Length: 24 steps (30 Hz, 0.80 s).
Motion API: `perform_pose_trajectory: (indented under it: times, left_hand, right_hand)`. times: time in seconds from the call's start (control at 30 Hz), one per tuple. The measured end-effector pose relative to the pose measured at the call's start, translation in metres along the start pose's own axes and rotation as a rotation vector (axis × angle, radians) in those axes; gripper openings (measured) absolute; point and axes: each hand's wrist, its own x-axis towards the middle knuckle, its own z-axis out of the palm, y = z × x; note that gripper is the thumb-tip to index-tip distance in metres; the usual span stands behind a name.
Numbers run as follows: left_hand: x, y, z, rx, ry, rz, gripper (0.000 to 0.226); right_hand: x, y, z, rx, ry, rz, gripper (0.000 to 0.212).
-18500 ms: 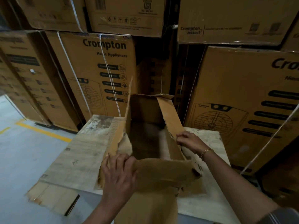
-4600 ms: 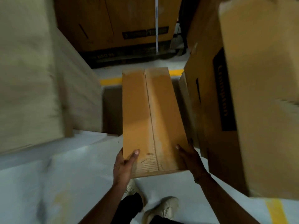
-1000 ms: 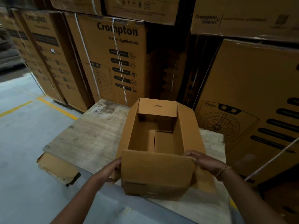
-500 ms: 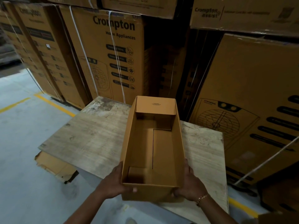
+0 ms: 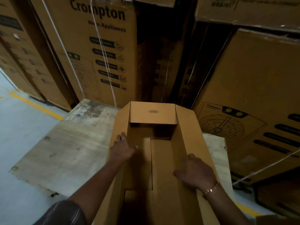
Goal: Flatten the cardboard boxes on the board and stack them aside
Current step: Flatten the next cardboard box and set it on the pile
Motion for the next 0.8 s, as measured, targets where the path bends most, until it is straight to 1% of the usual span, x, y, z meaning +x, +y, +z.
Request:
perform_pose_trajectory:
  times: [0.03,0.07,0.1,0.13,0.17,0.2,0.27,0.33,0.4,0.43,0.47,0.5,0.53,0.6,0.63,0.67,0.7,0.73,0.8]
  left_hand:
    - [0.007,0.004,-0.001,-0.013,0.013,0.002,0.094]
    - [0.011,0.006,0.000,-0.025,0.031,0.006,0.091]
    - [0.012,0.006,0.003,-0.024,0.057,0.013,0.088]
    - [0.012,0.004,0.007,-0.011,0.085,0.023,0.086]
    - [0.013,0.001,0.011,0.012,0.109,0.030,0.084]
    - [0.014,-0.001,0.014,0.037,0.123,0.033,0.084]
    - [0.018,-0.003,0.016,0.064,0.131,0.029,0.085]
    - [0.020,-0.003,0.017,0.047,0.126,0.024,0.086]
    - [0.019,-0.003,0.015,0.011,0.125,0.028,0.086]
    - [0.019,-0.004,0.016,-0.004,0.125,0.034,0.087]
    - [0.019,-0.004,0.016,-0.019,0.125,0.039,0.088]
    - [0.019,-0.005,0.016,-0.031,0.126,0.042,0.089]
    - [0.019,-0.005,0.016,-0.038,0.126,0.045,0.089]
    - [0.020,-0.005,0.017,-0.051,0.117,0.042,0.090]
    - [0.021,-0.006,0.016,-0.060,0.112,0.039,0.090]
    - [0.022,-0.006,0.016,-0.068,0.107,0.037,0.090]
    - [0.023,-0.007,0.017,-0.074,0.107,0.038,0.089]
    - [0.024,-0.008,0.018,-0.078,0.111,0.038,0.088]
    - [0.026,-0.009,0.022,-0.084,0.129,0.038,0.085]
  right_hand:
    - [0.024,-0.011,-0.002,0.211,0.029,-0.032,0.077]
    - [0.049,-0.022,0.000,0.491,-0.028,-0.044,0.071]
    - [0.076,-0.032,0.004,0.792,-0.131,-0.023,0.064]
    - [0.103,-0.040,0.011,1.067,-0.223,0.038,0.056]
    - [0.127,-0.047,0.020,1.294,-0.273,0.137,0.049]
    - [0.149,-0.051,0.029,1.454,-0.289,0.234,0.042]
    - [0.178,-0.057,0.040,1.627,-0.283,0.339,0.026]
    - [0.196,-0.063,0.039,1.773,-0.231,0.366,0.018]
    - [0.210,-0.069,0.026,1.943,-0.074,0.289,0.019]
    - [0.214,-0.073,0.014,1.958,0.033,0.209,0.022]
    - [0.218,-0.076,0.001,1.888,0.148,0.122,0.025]
    - [0.223,-0.079,-0.013,1.738,0.256,0.039,0.030]
    - [0.231,-0.079,-0.027,1.528,0.346,-0.029,0.036]
    - [0.258,-0.071,-0.048,0.980,0.481,-0.106,0.055]
    - [0.275,-0.064,-0.055,0.688,0.512,-0.114,0.063]
    - [0.292,-0.055,-0.061,0.443,0.507,-0.109,0.067]
    - [0.308,-0.046,-0.064,0.264,0.467,-0.099,0.069]
    - [0.322,-0.036,-0.064,0.137,0.400,-0.082,0.070]
    - [0.341,-0.021,-0.056,-0.035,0.265,-0.041,0.071]
